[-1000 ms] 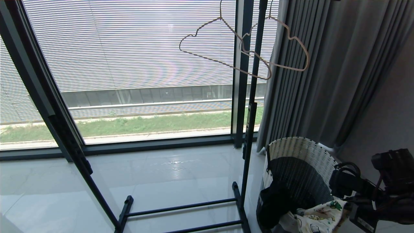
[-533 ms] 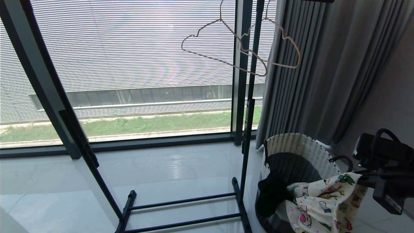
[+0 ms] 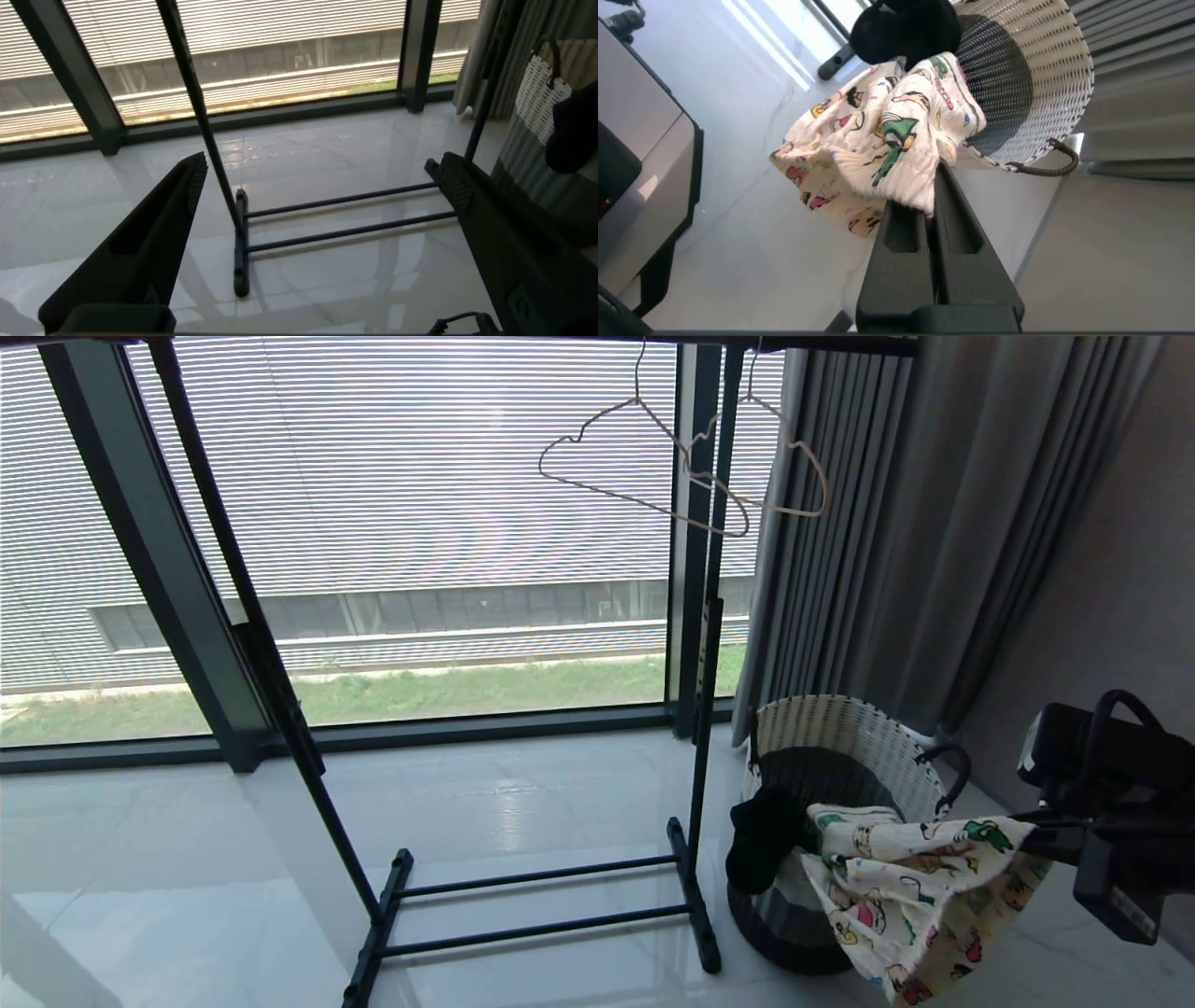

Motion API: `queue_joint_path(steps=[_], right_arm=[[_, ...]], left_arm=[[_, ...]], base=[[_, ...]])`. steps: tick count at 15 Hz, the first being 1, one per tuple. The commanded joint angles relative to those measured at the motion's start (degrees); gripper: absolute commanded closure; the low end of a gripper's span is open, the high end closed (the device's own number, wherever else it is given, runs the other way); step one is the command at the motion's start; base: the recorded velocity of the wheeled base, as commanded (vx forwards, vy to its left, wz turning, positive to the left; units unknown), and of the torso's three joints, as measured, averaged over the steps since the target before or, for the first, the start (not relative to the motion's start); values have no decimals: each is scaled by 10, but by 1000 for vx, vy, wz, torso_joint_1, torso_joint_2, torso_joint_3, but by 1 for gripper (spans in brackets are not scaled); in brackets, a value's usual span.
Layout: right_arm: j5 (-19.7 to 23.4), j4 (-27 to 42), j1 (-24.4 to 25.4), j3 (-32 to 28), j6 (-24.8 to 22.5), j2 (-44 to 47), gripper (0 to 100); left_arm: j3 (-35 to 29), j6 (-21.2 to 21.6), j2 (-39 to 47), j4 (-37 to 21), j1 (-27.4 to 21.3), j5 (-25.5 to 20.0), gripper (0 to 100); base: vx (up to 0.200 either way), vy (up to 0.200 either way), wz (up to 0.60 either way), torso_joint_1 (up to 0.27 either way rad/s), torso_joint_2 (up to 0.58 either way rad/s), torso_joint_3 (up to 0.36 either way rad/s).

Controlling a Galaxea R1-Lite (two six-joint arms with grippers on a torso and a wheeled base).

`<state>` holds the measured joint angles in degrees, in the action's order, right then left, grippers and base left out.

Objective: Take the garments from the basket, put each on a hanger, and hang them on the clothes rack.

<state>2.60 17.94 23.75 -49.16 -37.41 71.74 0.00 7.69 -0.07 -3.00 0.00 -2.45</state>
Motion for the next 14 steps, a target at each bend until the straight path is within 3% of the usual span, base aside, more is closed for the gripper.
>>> queue_joint_path(steps=[1,8,11,14], right_arm=[[1,-1,1,-1,0,3,100],[26,-5,13,-40,2,26,100],[49,-27,31,-72,12,56,100],[50,-52,55,-90,37,79,100]], left_arm=[[0,0,1,0,0,0,0],[0,10,1,0,0,-1,0],[0,-39,1,4,-1,3,0],[-11,-36,3,25,-1,-3,0]], base=[[0,0,0,0,0,0],[0,0,0,0,0,0],[0,0,0,0,0,0],[0,0,0,0,0,0]])
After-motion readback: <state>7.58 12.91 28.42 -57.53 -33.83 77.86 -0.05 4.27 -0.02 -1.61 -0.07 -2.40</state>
